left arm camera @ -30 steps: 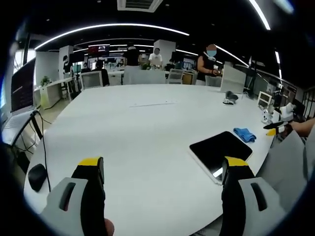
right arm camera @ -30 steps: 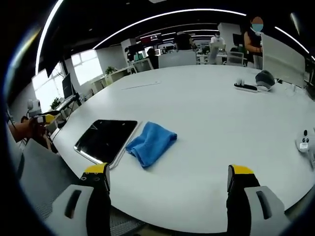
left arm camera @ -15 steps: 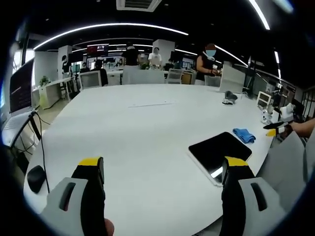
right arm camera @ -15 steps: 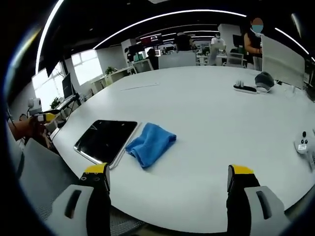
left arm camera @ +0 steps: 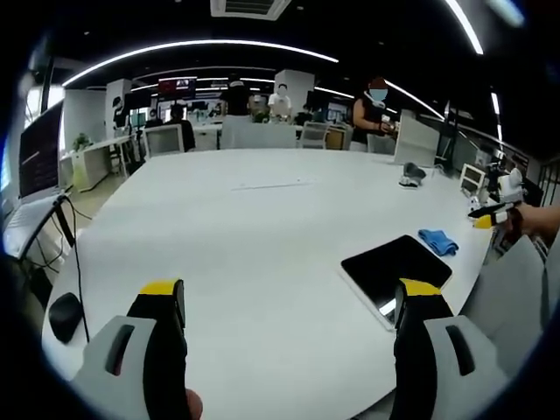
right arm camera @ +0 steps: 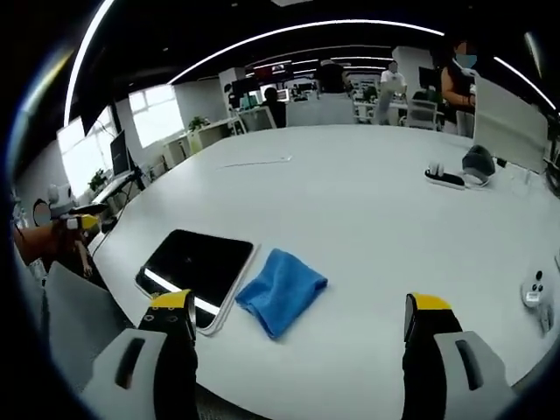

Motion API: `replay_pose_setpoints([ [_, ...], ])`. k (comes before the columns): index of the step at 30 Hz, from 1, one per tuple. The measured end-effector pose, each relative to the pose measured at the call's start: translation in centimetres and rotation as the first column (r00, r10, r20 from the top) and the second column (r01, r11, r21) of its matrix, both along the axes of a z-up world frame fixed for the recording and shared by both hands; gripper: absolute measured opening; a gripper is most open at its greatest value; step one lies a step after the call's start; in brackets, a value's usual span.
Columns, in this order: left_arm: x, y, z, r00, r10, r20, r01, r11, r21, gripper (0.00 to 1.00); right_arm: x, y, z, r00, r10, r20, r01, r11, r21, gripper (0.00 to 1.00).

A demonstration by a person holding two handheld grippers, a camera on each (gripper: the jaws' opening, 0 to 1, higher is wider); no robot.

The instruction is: Wipe the mirror surface with the cleaning cloth until all visible marks leave the cleaned area.

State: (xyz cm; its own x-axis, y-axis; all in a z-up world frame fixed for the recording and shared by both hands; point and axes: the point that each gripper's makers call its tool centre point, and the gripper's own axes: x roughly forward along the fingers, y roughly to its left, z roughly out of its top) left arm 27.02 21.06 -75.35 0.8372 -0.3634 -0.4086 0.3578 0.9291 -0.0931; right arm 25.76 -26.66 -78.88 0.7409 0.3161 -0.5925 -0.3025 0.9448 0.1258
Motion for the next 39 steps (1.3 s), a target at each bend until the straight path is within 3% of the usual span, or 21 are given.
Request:
replay_pose_setpoints([
  [4,0.2,-0.3,-0.1,1.000,0.001,0.007,-0.001,1.000,-0.010,0.99,2.0,0.9,0.8,0.999,-0.041,-0.014,0.041,0.999,0.009,0.95],
  [5,0.1,-0.5,-0.3,1.000,-0.002,0.003,0.002,1.000,-0.012,0.99,2.8,0.9,0.8,0.996,-0.087,-0.023,0.087,0.996,0.010,0.93],
  [10,-0.4,-1.0,-0.9,1.000,-0.022,-0.011,0.022,1.000,-0.007,0.99,4.5,1.9,0.4,0.995,-0.055,-0.085,0.047,0.994,-0.095,0.84],
  [15,-0.7,-0.5,-1.0,1.000,-0.010,-0.016,0.009,1.000,-0.016,0.99,5.7,2.9,-1.3,0.990,-0.041,-0.136,0.023,0.991,-0.128,0.75],
  [17,-0.8,-0.4,-1.0,1.000,-0.005,-0.016,0.005,1.000,-0.016,0.99,5.3,2.6,-2.4,0.981,-0.054,-0.186,0.026,0.988,-0.152,0.69],
  [18,-0.8,-0.3,-1.0,1.000,-0.003,-0.016,0.002,1.000,-0.017,0.99,5.4,2.6,-2.7,0.979,-0.058,-0.194,0.029,0.988,-0.150,0.59],
  [20,-0.9,-0.2,-1.0,1.000,0.001,-0.016,-0.002,1.000,-0.019,0.99,5.0,2.9,-3.6,0.968,-0.068,-0.241,0.041,0.992,-0.116,0.49],
  [30,-1.3,0.0,-1.6,1.000,0.012,-0.029,-0.013,1.000,-0.020,0.99,4.3,5.2,-6.1,0.954,0.002,-0.299,-0.024,0.997,-0.070,0.25],
  [35,-1.2,-0.1,-1.5,1.000,0.011,-0.029,-0.012,1.000,-0.021,0.99,4.5,4.7,-7.3,0.949,-0.019,-0.315,-0.027,0.990,-0.139,0.19],
  [38,-1.1,-0.2,-1.8,0.999,0.009,-0.033,-0.009,1.000,-0.020,0.99,4.3,4.3,-8.1,0.946,-0.012,-0.325,-0.064,0.972,-0.224,0.14],
  [39,-1.1,-0.2,-1.9,0.999,0.009,-0.035,-0.010,1.000,-0.021,0.99,4.3,4.6,-8.3,0.945,-0.012,-0.328,-0.063,0.974,-0.217,0.12],
])
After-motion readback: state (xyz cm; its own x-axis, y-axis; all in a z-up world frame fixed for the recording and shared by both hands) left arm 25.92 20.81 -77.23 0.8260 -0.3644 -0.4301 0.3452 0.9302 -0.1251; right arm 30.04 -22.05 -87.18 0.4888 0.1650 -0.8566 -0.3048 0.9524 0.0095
